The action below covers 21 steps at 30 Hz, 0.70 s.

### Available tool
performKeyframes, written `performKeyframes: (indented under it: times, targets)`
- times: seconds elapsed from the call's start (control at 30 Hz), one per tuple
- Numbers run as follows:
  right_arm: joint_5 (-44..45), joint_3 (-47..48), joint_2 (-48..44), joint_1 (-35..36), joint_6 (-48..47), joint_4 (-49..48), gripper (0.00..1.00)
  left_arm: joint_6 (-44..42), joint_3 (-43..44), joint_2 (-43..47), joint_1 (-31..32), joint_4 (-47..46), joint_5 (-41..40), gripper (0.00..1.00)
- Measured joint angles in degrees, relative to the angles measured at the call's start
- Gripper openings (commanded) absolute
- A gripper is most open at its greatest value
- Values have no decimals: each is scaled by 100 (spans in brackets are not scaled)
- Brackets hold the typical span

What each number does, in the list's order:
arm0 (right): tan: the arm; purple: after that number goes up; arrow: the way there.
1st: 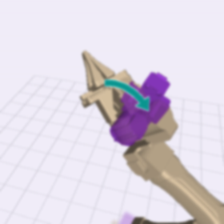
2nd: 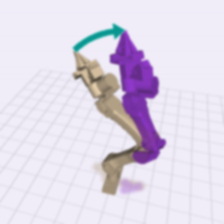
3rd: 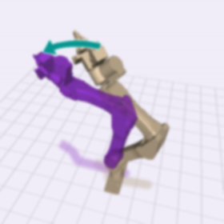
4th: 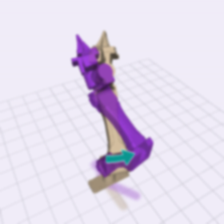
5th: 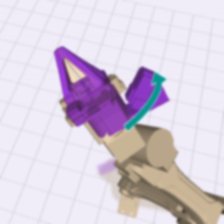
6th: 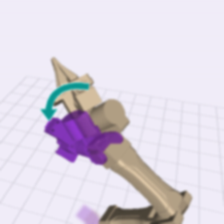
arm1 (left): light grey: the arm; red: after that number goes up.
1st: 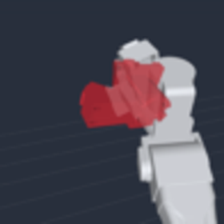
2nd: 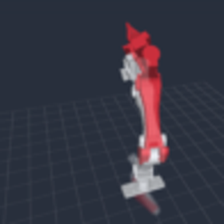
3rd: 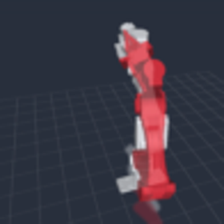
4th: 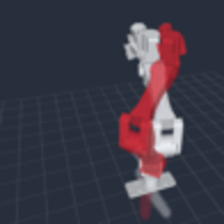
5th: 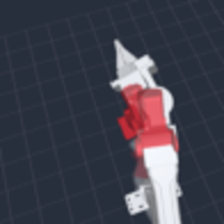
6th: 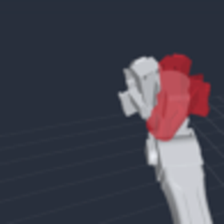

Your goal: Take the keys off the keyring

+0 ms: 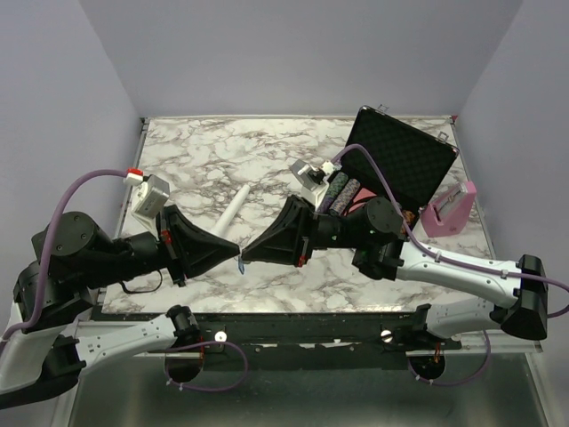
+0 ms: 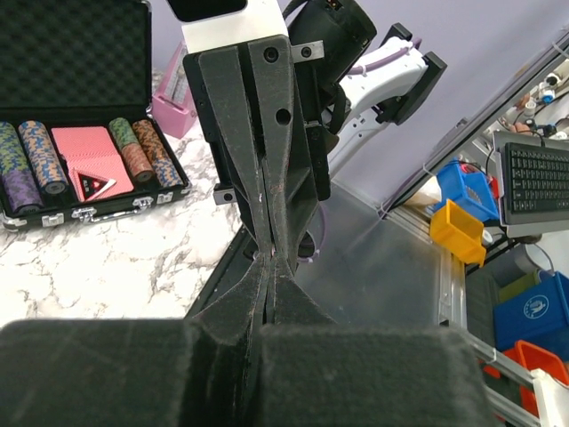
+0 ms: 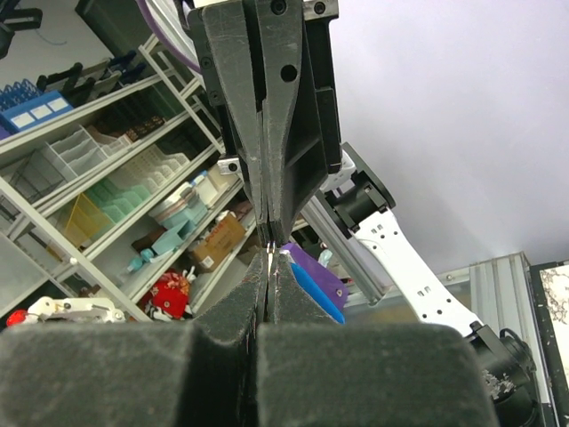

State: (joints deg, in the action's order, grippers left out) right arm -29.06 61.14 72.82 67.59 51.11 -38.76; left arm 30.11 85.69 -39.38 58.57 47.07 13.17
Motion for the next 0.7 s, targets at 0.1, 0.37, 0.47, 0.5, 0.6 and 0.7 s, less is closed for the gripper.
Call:
performKeyframes:
  times: [0.1,0.37,0.47,0.5,0.6,0.7]
  targets:
    - [-42,63,55,26,-13,37,1,-46,94,-42,0,107,20,1]
    - [-149,181,140,74,-20,118,1,-267,564,-330,0,551,94,1]
    - [-173,201,144,85,-24,146,1,-356,739,-448,0,715,136,5]
    - [-173,203,144,94,-28,153,1,-396,804,-492,0,785,149,9]
    - [-170,203,144,98,-61,205,1,-448,892,-544,0,922,146,33]
    - [-168,203,157,153,-120,289,1,-490,1012,-645,0,999,92,53]
